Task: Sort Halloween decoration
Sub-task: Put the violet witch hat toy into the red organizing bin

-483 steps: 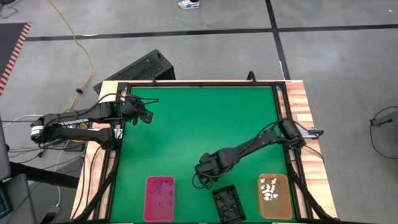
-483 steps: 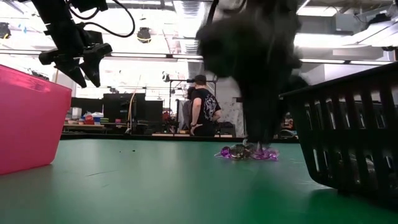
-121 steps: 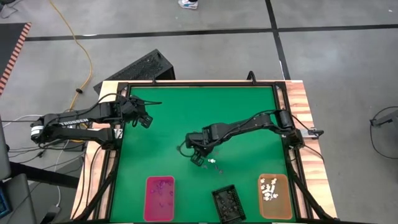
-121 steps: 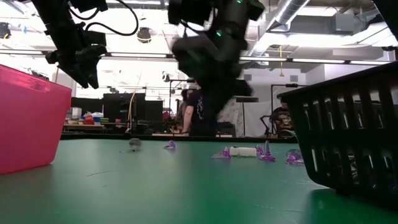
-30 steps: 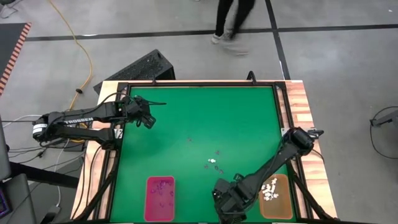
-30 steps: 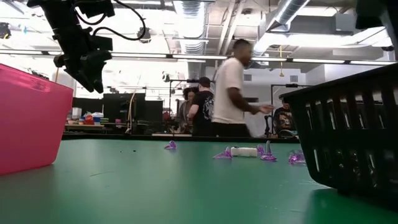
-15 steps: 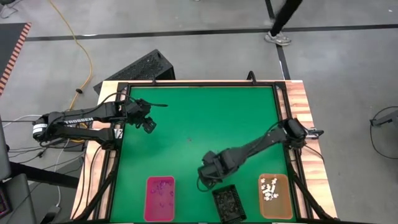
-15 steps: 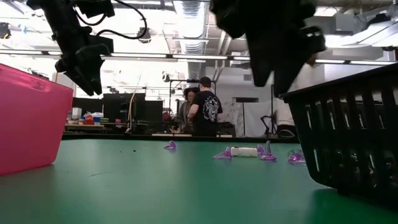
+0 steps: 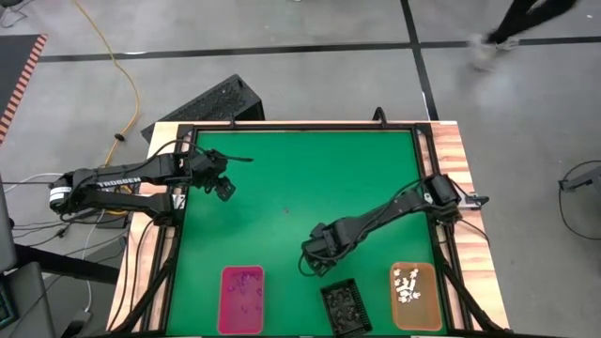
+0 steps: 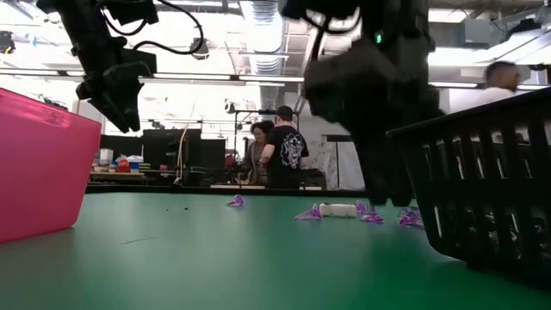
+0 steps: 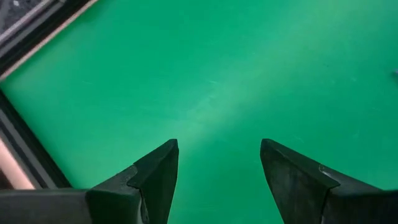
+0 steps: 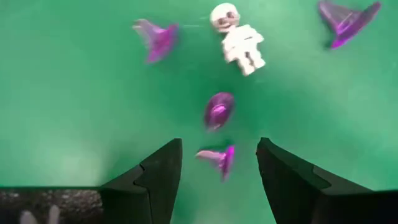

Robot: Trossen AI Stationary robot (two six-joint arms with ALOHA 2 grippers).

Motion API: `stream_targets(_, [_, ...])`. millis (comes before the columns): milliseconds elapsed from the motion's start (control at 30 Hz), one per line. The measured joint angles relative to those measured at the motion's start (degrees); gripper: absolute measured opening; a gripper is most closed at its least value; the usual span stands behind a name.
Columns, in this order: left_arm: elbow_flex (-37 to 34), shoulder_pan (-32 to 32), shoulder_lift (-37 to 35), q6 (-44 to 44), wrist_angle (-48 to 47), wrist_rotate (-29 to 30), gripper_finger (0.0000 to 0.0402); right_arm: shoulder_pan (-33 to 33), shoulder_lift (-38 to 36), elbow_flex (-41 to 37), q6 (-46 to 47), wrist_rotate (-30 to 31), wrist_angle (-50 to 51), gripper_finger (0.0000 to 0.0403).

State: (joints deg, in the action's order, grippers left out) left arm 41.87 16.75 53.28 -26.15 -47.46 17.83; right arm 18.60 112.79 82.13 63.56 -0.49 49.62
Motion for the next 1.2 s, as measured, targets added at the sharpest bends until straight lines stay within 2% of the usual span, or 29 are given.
stream_targets(200, [0.00, 0.00, 0.00, 0.02, 0.02, 2.13, 0.0219, -2.26, -0.11, -3.74, -2.01, -0.23, -4.91, 0.0232])
stream_targets(400, [0.00, 0.00, 0.00, -0.01, -0.01, 2.22, 0.0219, -3.09, -0.10, -3.77, -2.59, -1.15, -5.69, 0.0226])
stream_targets(500, [0.00, 0.00, 0.00, 0.00, 0.00, 2.51, 0.0219, -3.12, -0.07, -3.79, -2.70, -1.12, -5.84, 0.0197])
stream_targets(867, [0.00, 0.00, 0.00, 0.02, 0.38, 3.49, 0.0219, -3.12, -0.11, -3.61, -3.25, -0.94, -8.85, 0.0027])
stream_targets(1067, [0.00, 0.00, -0.01, 0.02, 0.22, 3.53, 0.0219, -2.65, 0.10, -1.96, -3.88, -1.05, -7.47, 0.0024])
stream_targets(1200, [0.00, 0.00, 0.00, 0.02, 0.22, 3.53, 0.0219, -2.01, 0.20, 2.18, -3.79, -1.30, -7.76, 0.0024])
